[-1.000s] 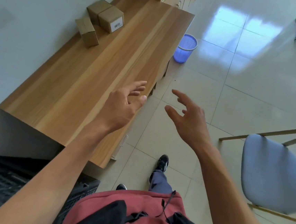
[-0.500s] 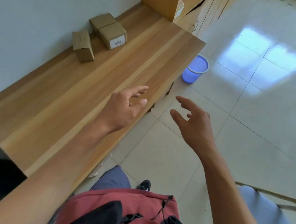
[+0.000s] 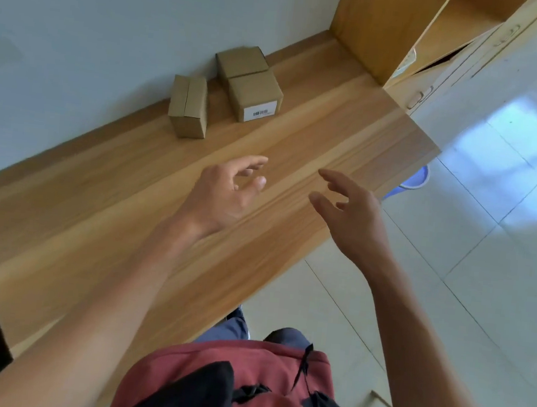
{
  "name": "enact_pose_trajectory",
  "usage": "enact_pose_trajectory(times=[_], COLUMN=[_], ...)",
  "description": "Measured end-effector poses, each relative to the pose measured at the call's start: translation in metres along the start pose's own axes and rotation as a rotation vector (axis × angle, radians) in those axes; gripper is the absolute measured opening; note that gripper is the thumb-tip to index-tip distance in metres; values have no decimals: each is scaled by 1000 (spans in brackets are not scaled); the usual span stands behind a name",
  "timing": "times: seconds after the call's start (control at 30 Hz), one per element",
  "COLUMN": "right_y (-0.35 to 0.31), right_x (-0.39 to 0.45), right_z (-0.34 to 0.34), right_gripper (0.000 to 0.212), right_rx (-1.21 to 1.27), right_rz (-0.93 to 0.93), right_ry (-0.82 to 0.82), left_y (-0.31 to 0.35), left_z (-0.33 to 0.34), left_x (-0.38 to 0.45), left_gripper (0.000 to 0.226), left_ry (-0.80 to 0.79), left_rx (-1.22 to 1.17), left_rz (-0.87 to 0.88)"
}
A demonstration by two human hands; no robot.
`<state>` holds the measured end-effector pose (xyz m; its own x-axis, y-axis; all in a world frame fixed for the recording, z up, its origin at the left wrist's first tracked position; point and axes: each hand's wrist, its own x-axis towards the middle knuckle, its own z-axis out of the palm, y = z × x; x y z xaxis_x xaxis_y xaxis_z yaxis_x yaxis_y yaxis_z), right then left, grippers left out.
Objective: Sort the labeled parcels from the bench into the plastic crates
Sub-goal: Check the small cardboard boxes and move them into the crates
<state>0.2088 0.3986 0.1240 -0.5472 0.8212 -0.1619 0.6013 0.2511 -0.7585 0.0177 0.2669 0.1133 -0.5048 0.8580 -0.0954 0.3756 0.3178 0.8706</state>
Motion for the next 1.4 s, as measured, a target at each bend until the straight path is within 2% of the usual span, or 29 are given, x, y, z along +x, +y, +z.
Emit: enact_pose_trajectory(times=[0.27, 0.57, 0.77, 1.07, 1.4], right_y=[-24, -6, 9, 17, 33], right_x=[90, 216, 308, 399, 429], right_z=[9, 4, 7, 51, 107], right_gripper=[47, 50, 54, 55, 68], right_rx=[-50, -160, -312, -357, -309], right_rz=[-120, -245, -347, -321, -246], right_ry=[-147, -379, -471, -565, -597], left_y=[-12, -16, -14, -66, -105], left_z=[-14, 9, 27, 47, 55], left_x=[63, 138, 198, 266, 295], left_gripper=[41, 43, 47, 55, 73], left_ry=[123, 308, 426, 439, 423], left_rx=[-23, 3, -31, -143, -298], left_rz=[-111, -293, -456, -590, -757])
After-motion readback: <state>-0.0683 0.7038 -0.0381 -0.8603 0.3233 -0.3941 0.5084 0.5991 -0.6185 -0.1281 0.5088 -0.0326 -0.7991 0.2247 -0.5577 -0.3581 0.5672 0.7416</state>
